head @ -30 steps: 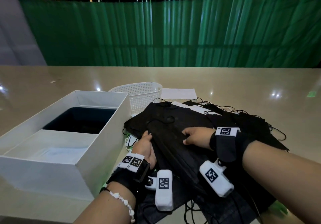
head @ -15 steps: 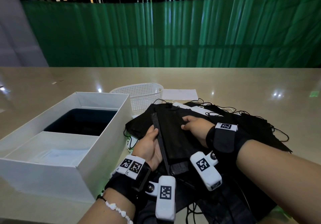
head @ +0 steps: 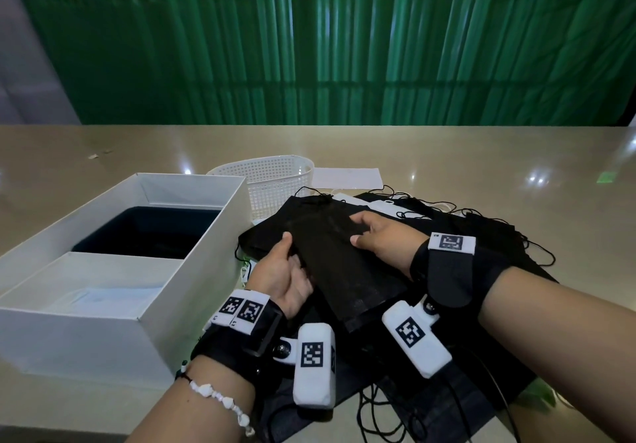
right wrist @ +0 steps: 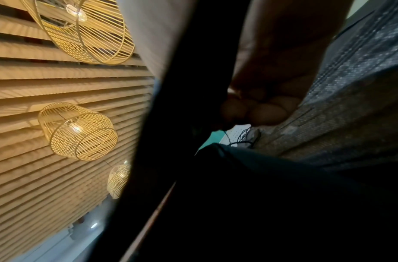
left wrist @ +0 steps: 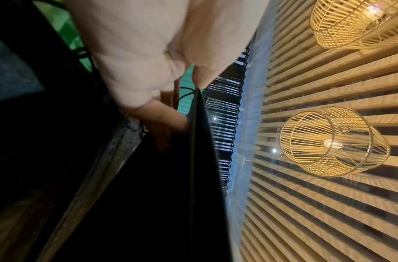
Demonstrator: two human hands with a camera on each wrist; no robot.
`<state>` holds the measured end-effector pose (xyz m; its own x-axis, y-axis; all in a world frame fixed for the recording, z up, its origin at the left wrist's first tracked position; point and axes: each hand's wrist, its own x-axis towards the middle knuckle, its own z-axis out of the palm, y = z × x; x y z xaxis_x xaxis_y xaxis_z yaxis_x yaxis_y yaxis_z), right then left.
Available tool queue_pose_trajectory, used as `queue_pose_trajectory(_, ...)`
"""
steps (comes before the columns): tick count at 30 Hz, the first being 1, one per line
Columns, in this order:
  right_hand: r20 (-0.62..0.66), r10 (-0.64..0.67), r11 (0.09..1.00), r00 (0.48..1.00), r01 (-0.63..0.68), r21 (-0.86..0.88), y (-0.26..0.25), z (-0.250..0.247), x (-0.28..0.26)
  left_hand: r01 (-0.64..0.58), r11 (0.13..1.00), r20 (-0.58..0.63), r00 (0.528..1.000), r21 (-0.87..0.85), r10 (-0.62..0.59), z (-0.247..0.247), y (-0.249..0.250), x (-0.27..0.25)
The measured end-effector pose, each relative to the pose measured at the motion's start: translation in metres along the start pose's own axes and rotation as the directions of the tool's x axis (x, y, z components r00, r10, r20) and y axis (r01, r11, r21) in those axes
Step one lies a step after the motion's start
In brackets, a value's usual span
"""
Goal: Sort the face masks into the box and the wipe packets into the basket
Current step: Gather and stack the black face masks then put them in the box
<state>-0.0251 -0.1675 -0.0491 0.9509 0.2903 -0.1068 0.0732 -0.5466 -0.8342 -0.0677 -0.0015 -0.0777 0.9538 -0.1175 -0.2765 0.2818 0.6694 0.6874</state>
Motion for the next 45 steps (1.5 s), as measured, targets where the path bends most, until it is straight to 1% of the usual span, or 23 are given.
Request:
queue_pose_trajectory(1,0.015,0.004,1.000,1.000,-0.003,-0.028,0.002,-0.002,0.001,-0.008,1.000,-0.025,1.000,0.005,0.008,-0.001,0.000,0.001)
queue_pose_trajectory(3,0.055,0.027,0.990,0.998,-0.018,-0.142,0.003,-0.006,-0.002,-0.005,1.000,-0.056,0.998,0.011,0.006,-0.005,-0.002,0.003)
queue_pose_trajectory(6,0.103,0.073,0.948,0.992,-0.037,-0.315,0.010,-0.006,-0.008,0.026,0.991,-0.088,0.996,0.134,-0.014,-0.011,-0.008,0.003)
queue_pose_trajectory(8,0.125,0.098,0.936,0.987,-0.049,-0.348,0.016,-0.003,-0.010,0.049,0.976,-0.099,0.995,0.212,-0.028,-0.015,-0.012,0.002)
queue_pose_trajectory(11,0.099,0.109,0.931,0.989,-0.067,-0.359,0.022,-0.001,-0.009,0.060,0.969,-0.112,0.993,0.239,-0.033,-0.018,-0.013,0.000)
queue_pose_trajectory(16,0.084,0.079,0.930,0.993,-0.043,-0.364,0.022,-0.001,-0.006,0.054,0.949,-0.134,0.991,0.311,-0.012,-0.018,-0.014,0.002)
queue_pose_trajectory(19,0.106,0.078,0.936,0.991,-0.036,-0.350,0.026,0.001,-0.005,0.063,0.967,-0.128,0.991,0.248,-0.032,-0.017,-0.012,0.000)
queue_pose_trajectory(21,0.117,0.089,0.940,0.989,-0.044,-0.339,0.029,0.003,-0.005,0.080,0.976,-0.102,0.993,0.201,-0.061,-0.017,-0.010,-0.001)
queue_pose_trajectory(22,0.127,0.095,0.942,0.987,-0.048,-0.332,0.031,0.003,-0.005,0.089,0.974,-0.084,0.994,0.208,-0.073,-0.018,-0.010,-0.001)
queue_pose_trajectory(25,0.195,0.110,0.945,0.975,-0.042,-0.323,0.032,0.007,-0.005,0.120,0.940,-0.045,0.993,0.320,-0.112,-0.020,-0.013,-0.002)
queue_pose_trajectory(27,0.240,0.112,0.954,0.964,-0.037,-0.297,0.032,0.010,-0.004,0.104,0.922,-0.028,0.994,0.372,-0.101,-0.020,-0.017,-0.003)
queue_pose_trajectory(31,0.275,0.108,0.965,0.955,-0.034,-0.261,0.033,0.013,-0.005,0.079,0.907,-0.078,0.996,0.413,-0.051,-0.021,-0.024,-0.004)
queue_pose_trajectory(33,0.250,0.081,0.977,0.965,-0.028,-0.210,0.031,0.010,-0.008,0.066,0.902,-0.097,0.995,0.427,-0.027,-0.021,-0.021,-0.006)
queue_pose_trajectory(34,0.209,0.061,0.988,0.976,-0.030,-0.151,0.029,0.007,-0.009,0.055,0.913,-0.105,0.994,0.403,-0.013,-0.022,-0.017,-0.006)
queue_pose_trajectory(36,0.068,0.010,0.998,0.998,-0.006,-0.064,0.025,-0.005,-0.010,0.005,0.955,-0.105,0.994,0.295,0.027,-0.026,-0.006,-0.006)
queue_pose_trajectory(38,-0.112,-0.020,0.997,0.993,0.011,-0.083,0.026,-0.022,-0.005,-0.072,0.980,-0.107,0.990,0.186,0.093,-0.032,0.009,-0.004)
queue_pose_trajectory(39,-0.180,-0.015,0.992,0.983,-0.008,-0.130,0.027,-0.031,-0.003,-0.114,0.981,-0.124,0.983,0.154,0.134,-0.034,0.016,-0.003)
queue_pose_trajectory(40,-0.219,0.005,0.981,0.976,-0.047,-0.186,0.031,-0.039,0.000,-0.158,0.978,-0.141,0.974,0.135,0.177,-0.034,0.022,-0.002)
queue_pose_trajectory(42,-0.203,0.059,0.951,0.977,-0.117,-0.286,0.041,-0.047,0.005,-0.220,0.968,-0.156,0.959,0.124,0.238,-0.031,0.029,-0.003)
queue_pose_trajectory(44,-0.144,0.097,0.923,0.985,-0.143,-0.357,0.046,-0.047,0.006,-0.230,0.960,-0.142,0.957,0.157,0.253,-0.026,0.028,-0.004)
queue_pose_trajectory(45,-0.121,0.105,0.921,0.987,-0.143,-0.363,0.047,-0.046,0.005,-0.220,0.957,-0.129,0.961,0.186,0.246,-0.024,0.024,-0.004)
